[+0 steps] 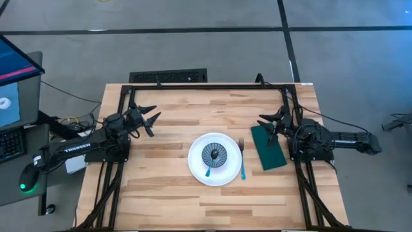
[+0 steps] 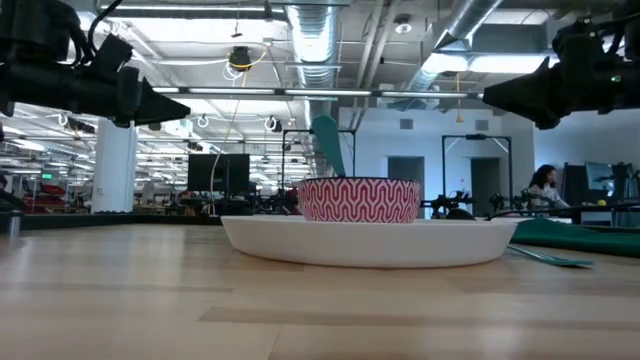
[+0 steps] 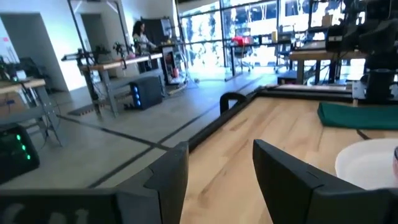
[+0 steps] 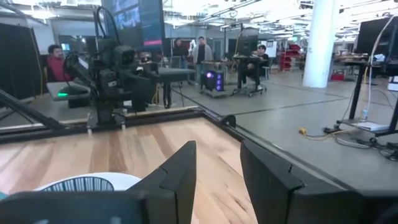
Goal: Set table place
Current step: Return to Home Position
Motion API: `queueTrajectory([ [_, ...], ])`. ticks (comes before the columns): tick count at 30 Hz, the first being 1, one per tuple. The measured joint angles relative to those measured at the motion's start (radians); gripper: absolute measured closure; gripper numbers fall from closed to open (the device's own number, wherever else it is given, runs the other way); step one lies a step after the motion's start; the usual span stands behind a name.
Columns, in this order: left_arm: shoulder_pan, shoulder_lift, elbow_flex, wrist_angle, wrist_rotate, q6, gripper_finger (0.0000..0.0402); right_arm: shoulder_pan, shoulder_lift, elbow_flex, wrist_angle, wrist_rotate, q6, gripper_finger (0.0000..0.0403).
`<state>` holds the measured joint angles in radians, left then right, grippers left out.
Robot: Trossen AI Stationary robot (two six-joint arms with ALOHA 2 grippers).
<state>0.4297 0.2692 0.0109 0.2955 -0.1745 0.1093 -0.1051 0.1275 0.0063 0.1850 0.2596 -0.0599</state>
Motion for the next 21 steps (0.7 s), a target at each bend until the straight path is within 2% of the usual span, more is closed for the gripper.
queueTrajectory([
  [10,0.000,-0.173,-0.001,-0.042,-0.016,0.008,0.0231,-0.029,-0.006,0.000,-0.006,0.000,-0.003,0.0254],
  [15,0.000,-0.269,-0.001,-0.157,-0.018,0.037,0.0231,-0.026,-0.005,0.000,-0.007,0.000,-0.053,0.0257],
  [21,0.000,-0.262,-0.002,-0.200,-0.023,0.024,0.0231,-0.026,-0.004,0.000,-0.022,0.000,-0.063,0.0255],
])
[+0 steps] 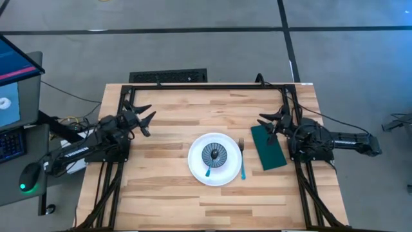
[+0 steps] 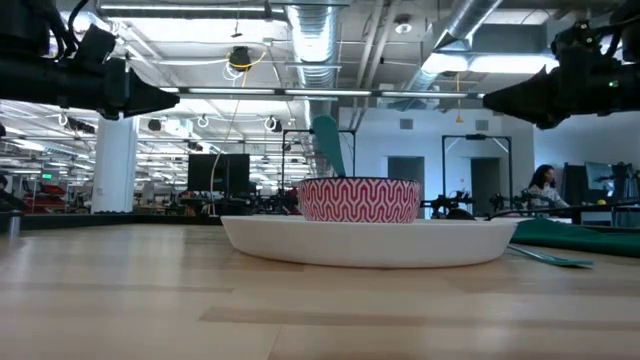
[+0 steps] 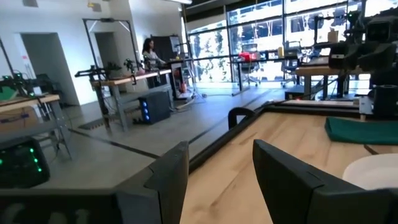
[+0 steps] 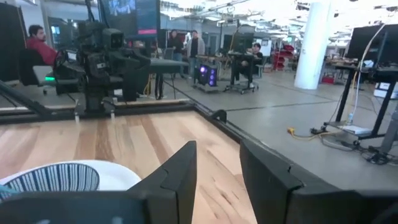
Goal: Set table place
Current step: Return to Home Position
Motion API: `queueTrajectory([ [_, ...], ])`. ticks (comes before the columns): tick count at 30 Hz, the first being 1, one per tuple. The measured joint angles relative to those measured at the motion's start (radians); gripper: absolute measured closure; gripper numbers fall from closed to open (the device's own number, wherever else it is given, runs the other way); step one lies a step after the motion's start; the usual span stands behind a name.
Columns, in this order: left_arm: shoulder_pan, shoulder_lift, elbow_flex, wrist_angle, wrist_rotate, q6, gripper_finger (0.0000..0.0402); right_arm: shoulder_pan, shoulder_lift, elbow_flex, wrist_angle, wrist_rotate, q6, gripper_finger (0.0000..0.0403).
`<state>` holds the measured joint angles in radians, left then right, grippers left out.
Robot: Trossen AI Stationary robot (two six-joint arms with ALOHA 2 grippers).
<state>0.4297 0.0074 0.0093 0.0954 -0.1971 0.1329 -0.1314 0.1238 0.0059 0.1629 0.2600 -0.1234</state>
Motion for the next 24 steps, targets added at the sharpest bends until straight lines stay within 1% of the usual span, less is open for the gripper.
queueTrajectory([
  [2,0.000,-0.003,0.000,-0.004,0.001,0.000,0.0231,0.000,0.000,0.000,-0.014,0.000,0.012,0.0255],
  [8,0.000,-0.003,-0.001,-0.003,0.001,0.002,0.0231,0.000,0.000,0.000,-0.038,0.000,0.142,0.0259],
  [11,0.000,-0.003,-0.001,-0.029,0.001,0.016,0.0231,0.000,0.000,0.000,-0.042,0.000,0.179,0.0260],
  [24,0.000,-0.001,-0.002,-0.033,0.003,0.005,0.0231,0.000,0.000,-0.001,-0.043,0.000,0.184,0.0260],
])
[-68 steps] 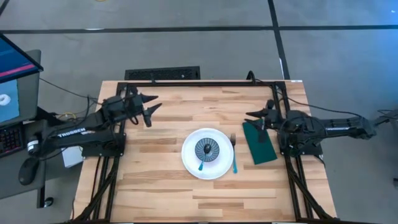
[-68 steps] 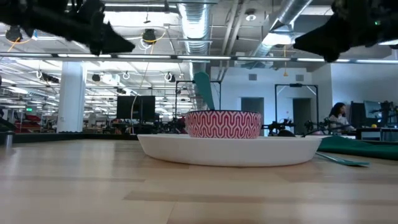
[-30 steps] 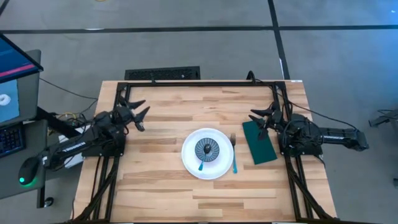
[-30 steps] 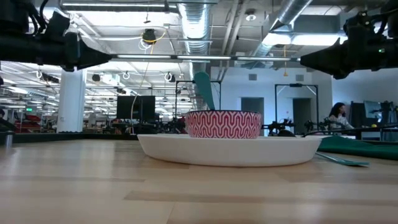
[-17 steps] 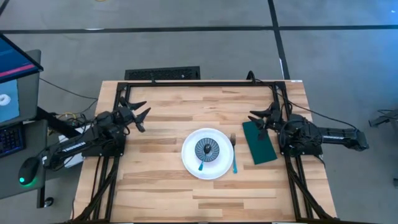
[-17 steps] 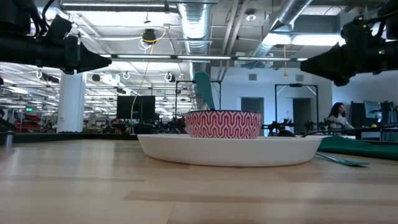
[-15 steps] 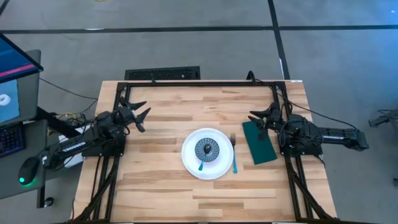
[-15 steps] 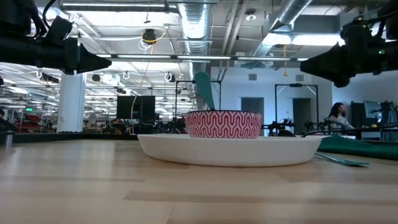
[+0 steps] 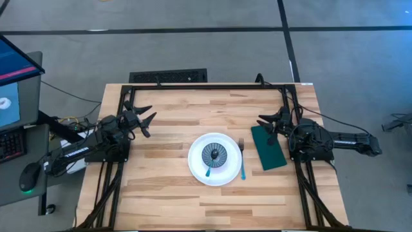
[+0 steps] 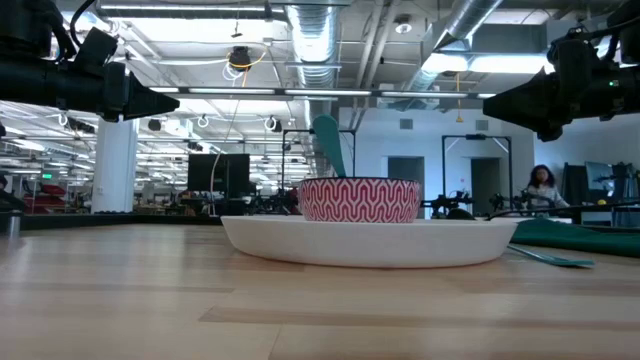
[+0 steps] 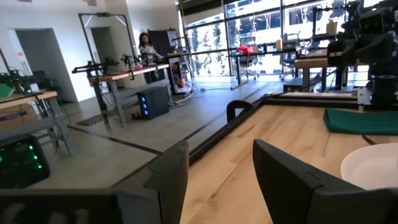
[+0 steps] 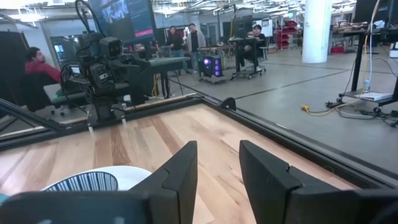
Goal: Set table place
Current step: Return to Home Position
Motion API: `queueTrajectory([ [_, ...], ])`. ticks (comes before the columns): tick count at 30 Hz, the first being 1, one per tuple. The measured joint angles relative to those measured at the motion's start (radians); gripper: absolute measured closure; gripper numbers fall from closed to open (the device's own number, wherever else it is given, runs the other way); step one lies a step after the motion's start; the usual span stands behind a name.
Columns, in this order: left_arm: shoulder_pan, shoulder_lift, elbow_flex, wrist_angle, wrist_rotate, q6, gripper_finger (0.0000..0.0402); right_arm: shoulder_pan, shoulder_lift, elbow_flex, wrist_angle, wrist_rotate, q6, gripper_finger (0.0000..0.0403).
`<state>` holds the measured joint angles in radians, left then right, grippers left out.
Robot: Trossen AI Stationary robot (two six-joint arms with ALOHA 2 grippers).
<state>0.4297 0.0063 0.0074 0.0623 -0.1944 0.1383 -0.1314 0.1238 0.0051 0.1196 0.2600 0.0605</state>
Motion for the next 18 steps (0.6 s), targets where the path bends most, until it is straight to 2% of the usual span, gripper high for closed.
queueTrajectory([
  [18,0.000,0.000,0.000,-0.001,0.000,-0.006,0.0231,0.000,0.000,0.000,0.000,0.000,0.001,0.0261],
])
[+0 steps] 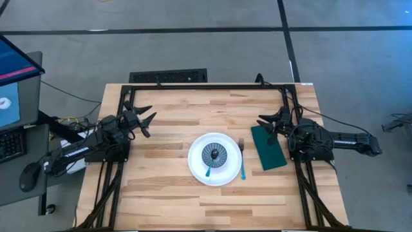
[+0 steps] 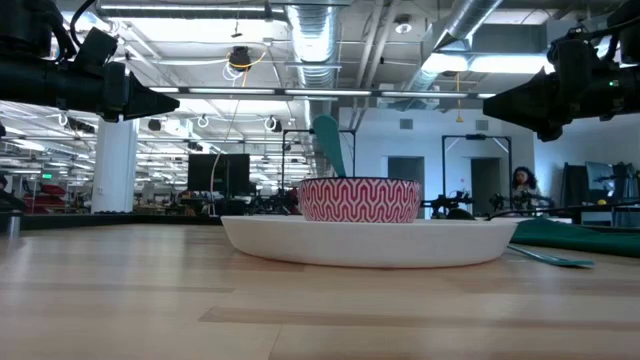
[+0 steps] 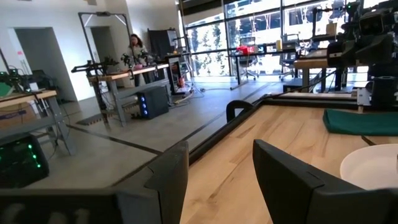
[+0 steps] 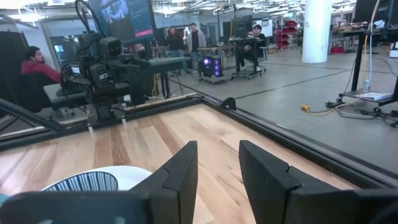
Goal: Set table place
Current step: Return to Home Position
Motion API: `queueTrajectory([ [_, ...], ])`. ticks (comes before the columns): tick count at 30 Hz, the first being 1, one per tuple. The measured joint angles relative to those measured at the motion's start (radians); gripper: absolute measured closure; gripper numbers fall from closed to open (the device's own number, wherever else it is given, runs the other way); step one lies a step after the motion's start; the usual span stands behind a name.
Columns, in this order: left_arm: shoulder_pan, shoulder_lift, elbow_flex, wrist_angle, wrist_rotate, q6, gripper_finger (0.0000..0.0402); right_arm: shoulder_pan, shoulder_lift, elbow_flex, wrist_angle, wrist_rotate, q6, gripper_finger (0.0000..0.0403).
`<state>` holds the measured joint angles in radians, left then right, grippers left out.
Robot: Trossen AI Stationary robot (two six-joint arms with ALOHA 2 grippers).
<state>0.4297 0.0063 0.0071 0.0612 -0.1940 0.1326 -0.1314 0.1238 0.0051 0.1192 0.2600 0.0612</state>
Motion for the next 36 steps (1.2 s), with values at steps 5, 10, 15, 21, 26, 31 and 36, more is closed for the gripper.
queueTrajectory([
  [5,0.000,0.000,0.000,0.000,0.000,0.004,0.0231,0.000,0.000,0.000,0.000,0.000,0.000,0.0259],
  [10,0.000,0.000,0.000,0.000,0.000,0.004,0.0231,0.000,0.000,0.000,0.000,0.000,0.000,0.0264],
  [15,0.000,0.000,0.000,0.000,0.000,0.003,0.0231,0.000,0.000,0.000,0.000,0.000,0.000,0.0264],
  [21,0.000,0.000,0.000,-0.001,0.000,0.004,0.0231,0.000,0.000,0.000,0.000,0.000,0.000,0.0266],
  [26,0.000,0.000,0.000,-0.001,0.000,0.004,0.0231,0.000,0.000,0.000,0.000,0.000,0.000,0.0264],
  [31,0.000,0.000,0.000,-0.001,0.000,0.000,0.0231,0.000,0.000,0.000,0.000,0.000,0.000,0.0266],
  [36,0.000,0.000,0.000,-0.001,0.000,0.000,0.0231,0.000,0.000,0.000,0.000,0.000,0.000,0.0264],
])
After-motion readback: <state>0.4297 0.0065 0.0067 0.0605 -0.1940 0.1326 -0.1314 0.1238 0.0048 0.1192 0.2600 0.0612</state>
